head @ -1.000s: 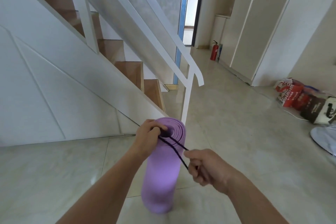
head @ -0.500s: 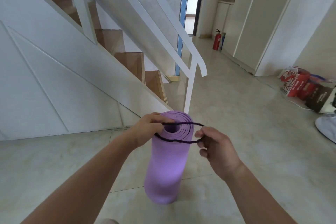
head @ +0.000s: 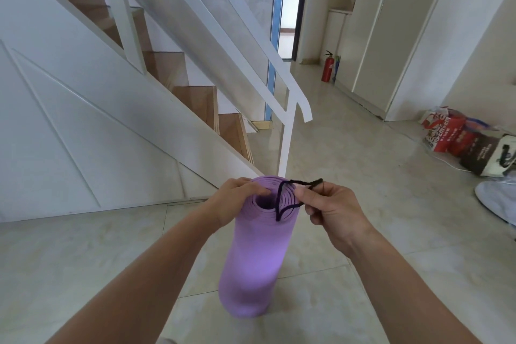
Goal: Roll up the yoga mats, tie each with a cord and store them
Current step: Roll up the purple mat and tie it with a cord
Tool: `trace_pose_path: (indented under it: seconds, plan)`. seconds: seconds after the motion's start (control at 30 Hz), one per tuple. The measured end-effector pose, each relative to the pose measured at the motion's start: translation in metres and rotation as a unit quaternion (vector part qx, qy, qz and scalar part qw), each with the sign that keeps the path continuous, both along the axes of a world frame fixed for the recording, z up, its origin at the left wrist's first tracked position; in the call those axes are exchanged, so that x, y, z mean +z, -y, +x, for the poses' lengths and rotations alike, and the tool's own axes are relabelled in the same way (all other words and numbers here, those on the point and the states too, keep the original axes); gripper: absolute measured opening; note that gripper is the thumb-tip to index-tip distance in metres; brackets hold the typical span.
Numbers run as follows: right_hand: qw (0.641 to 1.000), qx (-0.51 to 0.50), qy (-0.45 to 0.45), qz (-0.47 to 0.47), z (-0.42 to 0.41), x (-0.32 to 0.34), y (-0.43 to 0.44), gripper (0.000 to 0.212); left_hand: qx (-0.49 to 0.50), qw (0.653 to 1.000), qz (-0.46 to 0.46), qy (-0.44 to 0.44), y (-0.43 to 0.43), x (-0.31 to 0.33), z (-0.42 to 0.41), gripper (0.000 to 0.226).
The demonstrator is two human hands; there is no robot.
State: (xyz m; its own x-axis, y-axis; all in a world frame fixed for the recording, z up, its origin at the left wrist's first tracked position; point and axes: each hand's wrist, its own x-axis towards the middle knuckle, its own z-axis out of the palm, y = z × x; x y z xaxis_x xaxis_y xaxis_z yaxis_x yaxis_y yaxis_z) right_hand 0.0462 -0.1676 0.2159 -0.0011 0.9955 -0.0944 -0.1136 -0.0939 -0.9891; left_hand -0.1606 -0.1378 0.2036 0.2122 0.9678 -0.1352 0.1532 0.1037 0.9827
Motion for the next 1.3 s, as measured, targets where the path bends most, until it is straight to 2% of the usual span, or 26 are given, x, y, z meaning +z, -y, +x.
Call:
trace_pose_path:
  seconds: [0.07, 0.17, 0.23, 0.3, 0.4, 0.57, 0.67, 0.7, 0.77, 0.87, 0.93, 0.97, 1.03, 1.07, 1.17, 1.2, 1.23, 1.3]
  plan:
    - [1.0, 0.02, -0.007, 0.007, 0.001, 0.002, 0.003, 0.033, -0.005, 1.0, 0.001, -0.009, 0.002, 0.001, -0.003, 0.022]
    - [0.997, 0.067, -0.024, 0.026, 0.001, 0.006, 0.007, 0.029, -0.024, 0.998, 0.022, -0.049, 0.005, 0.0, -0.004, 0.05]
    - [0.995, 0.08, -0.05, 0.041, 0.002, 0.007, 0.008, 0.03, -0.015, 0.998, 0.038, -0.052, 0.007, -0.001, 0.0, 0.054]
    - [0.992, 0.098, -0.061, 0.052, 0.002, 0.01, 0.009, 0.032, -0.007, 0.996, 0.062, -0.063, 0.006, -0.004, 0.004, 0.049]
    - [0.986, 0.141, -0.067, 0.056, 0.0, 0.02, 0.012, 0.022, -0.006, 0.993, 0.084, -0.085, 0.007, -0.004, 0.008, 0.041]
    - [0.981, 0.152, -0.122, 0.002, -0.013, 0.024, 0.009, 0.038, -0.004, 0.993, 0.086, -0.077, 0.006, -0.006, 0.014, 0.028]
    - [0.979, 0.147, -0.139, -0.038, -0.022, 0.025, 0.008, 0.033, -0.004, 0.985, 0.123, -0.118, 0.001, -0.014, 0.015, 0.008]
    - [0.976, 0.157, -0.14, -0.052, -0.023, 0.025, 0.008, 0.03, -0.007, 0.984, 0.131, -0.119, 0.0, -0.016, 0.015, 0.01]
    - [0.971, 0.183, -0.14, -0.07, -0.022, 0.026, 0.009, 0.025, 0.002, 0.987, 0.123, -0.107, 0.001, -0.016, 0.016, 0.019]
    - [0.962, 0.226, -0.13, -0.078, -0.021, 0.028, 0.01, 0.019, 0.015, 0.992, 0.1, -0.082, 0.005, -0.011, 0.019, 0.069]
    - [0.953, 0.256, -0.133, -0.094, -0.021, 0.029, 0.01, 0.023, 0.014, 0.993, 0.096, -0.069, 0.007, -0.009, 0.019, 0.087]
    - [0.945, 0.277, -0.143, -0.101, -0.021, 0.03, 0.01, 0.027, 0.018, 0.993, 0.096, -0.07, 0.006, -0.01, 0.019, 0.085]
    - [0.931, 0.307, -0.161, -0.115, -0.022, 0.031, 0.011, 0.034, 0.033, 0.989, 0.099, -0.106, 0.006, -0.01, 0.018, 0.058]
    - [0.932, 0.306, -0.157, -0.116, -0.023, 0.031, 0.012, 0.031, 0.039, 0.986, 0.103, -0.124, 0.006, -0.01, 0.017, 0.046]
    - [0.97, 0.202, -0.112, -0.08, -0.016, 0.019, 0.015, 0.011, 0.046, 0.985, 0.098, -0.133, 0.005, -0.013, 0.01, 0.018]
    - [0.98, 0.162, -0.099, -0.052, -0.009, 0.011, 0.015, 0.01, 0.036, 0.988, 0.086, -0.126, 0.006, -0.011, 0.007, 0.007]
    - [0.987, 0.13, -0.089, -0.031, -0.003, 0.001, 0.016, 0.014, 0.021, 0.99, 0.071, -0.117, 0.007, -0.011, 0.003, 0.006]
    - [0.991, 0.091, -0.093, -0.023, 0.009, -0.023, 0.023, 0.029, -0.012, 0.994, 0.042, -0.097, 0.009, -0.007, -0.003, 0.024]
